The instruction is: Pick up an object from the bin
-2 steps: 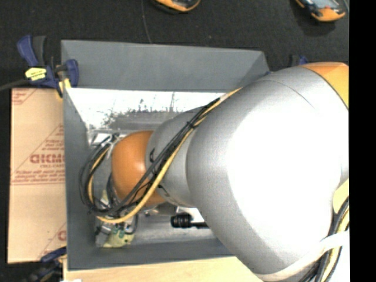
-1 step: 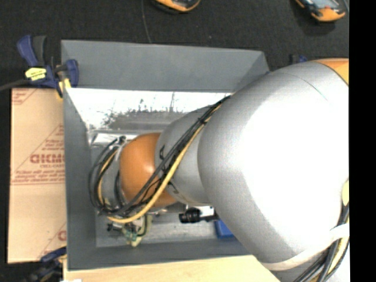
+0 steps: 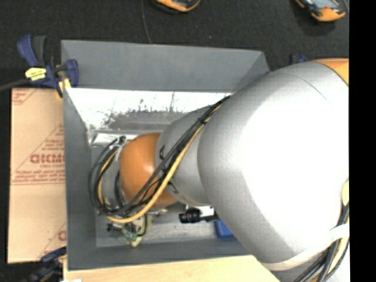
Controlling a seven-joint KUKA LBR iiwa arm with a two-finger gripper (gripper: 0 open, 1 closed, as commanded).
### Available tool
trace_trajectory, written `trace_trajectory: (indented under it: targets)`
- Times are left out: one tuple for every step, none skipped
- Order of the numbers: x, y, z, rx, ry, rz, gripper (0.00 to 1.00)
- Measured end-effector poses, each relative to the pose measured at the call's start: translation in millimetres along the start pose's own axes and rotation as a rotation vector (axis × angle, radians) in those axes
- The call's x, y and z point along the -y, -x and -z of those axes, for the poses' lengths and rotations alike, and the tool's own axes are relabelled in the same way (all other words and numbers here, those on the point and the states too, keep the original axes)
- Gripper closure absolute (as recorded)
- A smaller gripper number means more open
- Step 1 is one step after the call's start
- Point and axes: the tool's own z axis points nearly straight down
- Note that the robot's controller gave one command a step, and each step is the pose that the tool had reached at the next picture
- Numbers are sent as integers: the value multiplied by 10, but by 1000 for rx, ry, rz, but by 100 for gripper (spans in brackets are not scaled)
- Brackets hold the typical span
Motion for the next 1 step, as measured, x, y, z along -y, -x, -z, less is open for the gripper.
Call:
trace_trajectory:
  targets:
    - [17, -15, 88, -6, -6, -1, 100]
